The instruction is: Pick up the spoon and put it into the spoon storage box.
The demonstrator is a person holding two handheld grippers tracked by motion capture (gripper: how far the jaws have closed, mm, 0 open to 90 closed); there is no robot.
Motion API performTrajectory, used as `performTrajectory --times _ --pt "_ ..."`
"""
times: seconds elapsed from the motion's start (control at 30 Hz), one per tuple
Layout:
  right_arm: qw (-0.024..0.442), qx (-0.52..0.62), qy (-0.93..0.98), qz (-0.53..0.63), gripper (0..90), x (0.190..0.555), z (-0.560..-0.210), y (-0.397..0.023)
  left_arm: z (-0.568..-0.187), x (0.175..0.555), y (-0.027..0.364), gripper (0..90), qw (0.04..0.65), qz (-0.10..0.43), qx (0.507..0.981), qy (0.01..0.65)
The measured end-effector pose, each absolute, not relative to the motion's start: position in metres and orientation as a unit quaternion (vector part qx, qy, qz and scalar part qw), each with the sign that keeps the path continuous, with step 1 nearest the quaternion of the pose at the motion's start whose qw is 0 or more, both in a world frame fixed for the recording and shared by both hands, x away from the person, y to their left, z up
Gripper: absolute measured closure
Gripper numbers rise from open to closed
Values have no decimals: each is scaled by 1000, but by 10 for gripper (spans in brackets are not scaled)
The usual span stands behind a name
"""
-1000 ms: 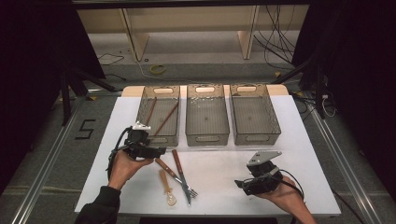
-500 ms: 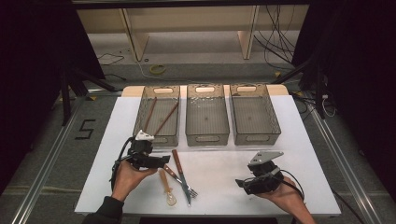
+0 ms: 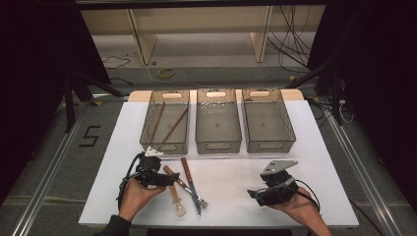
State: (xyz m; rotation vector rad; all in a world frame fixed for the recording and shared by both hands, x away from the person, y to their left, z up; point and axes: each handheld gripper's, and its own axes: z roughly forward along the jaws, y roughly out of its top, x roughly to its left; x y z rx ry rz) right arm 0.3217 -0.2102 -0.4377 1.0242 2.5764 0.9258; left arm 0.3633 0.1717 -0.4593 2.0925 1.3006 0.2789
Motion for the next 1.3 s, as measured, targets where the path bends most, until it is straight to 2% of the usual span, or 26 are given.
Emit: performTrajectory --times 0.57,0.87,1.3 --pt "109 351 876 313 297 321 -438 -212 -469 348 160 222 296 101 812 492" --pt "111 347 878 309 299 321 -438 -210 -474 342 156 272 284 92 816 495" --pt "110 343 880 309 301 320 -437 -209 -480 338 149 380 252 113 833 481"
